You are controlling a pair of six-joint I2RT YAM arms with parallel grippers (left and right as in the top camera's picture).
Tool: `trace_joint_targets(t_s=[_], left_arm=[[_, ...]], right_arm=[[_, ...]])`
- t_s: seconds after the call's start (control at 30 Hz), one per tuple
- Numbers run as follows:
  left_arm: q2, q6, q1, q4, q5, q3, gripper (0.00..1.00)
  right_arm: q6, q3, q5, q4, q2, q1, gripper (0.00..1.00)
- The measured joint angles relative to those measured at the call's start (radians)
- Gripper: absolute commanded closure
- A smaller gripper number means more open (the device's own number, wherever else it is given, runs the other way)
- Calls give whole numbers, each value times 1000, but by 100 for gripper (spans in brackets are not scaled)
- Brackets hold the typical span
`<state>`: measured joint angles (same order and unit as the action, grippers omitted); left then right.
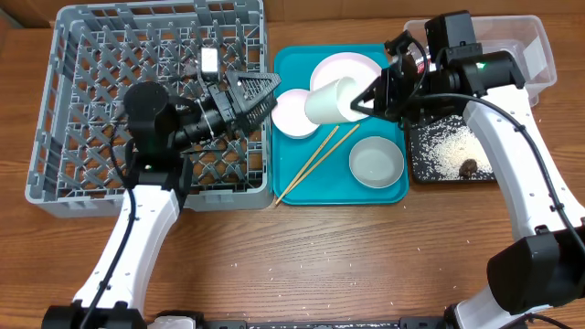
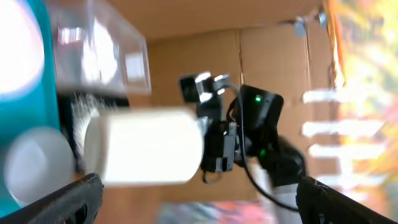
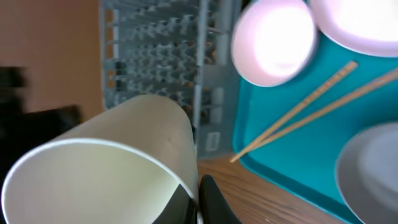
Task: Sort waste into correct bins and load items into the dishwasher
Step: 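Bring left gripper to the cup and grasp it from the right gripper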
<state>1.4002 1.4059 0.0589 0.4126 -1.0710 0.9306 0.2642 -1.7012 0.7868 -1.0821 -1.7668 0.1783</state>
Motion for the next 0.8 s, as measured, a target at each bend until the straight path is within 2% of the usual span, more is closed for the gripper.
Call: trace_joint_targets(t_s=[0.07, 0.17, 0.4, 0.8], left_arm=[[11, 109, 0, -10, -31, 0, 0], [24, 156, 0, -10, -90, 0, 0], [34, 121, 0, -9, -185, 0, 0], [41, 110, 0, -9, -201, 0, 0]], right_arm=[[16, 0, 49, 46, 0, 0, 96], [50, 0, 116, 118, 0, 0, 96], [82, 0, 317, 218, -38, 5, 96], [84, 0, 418, 230, -122, 117, 96]])
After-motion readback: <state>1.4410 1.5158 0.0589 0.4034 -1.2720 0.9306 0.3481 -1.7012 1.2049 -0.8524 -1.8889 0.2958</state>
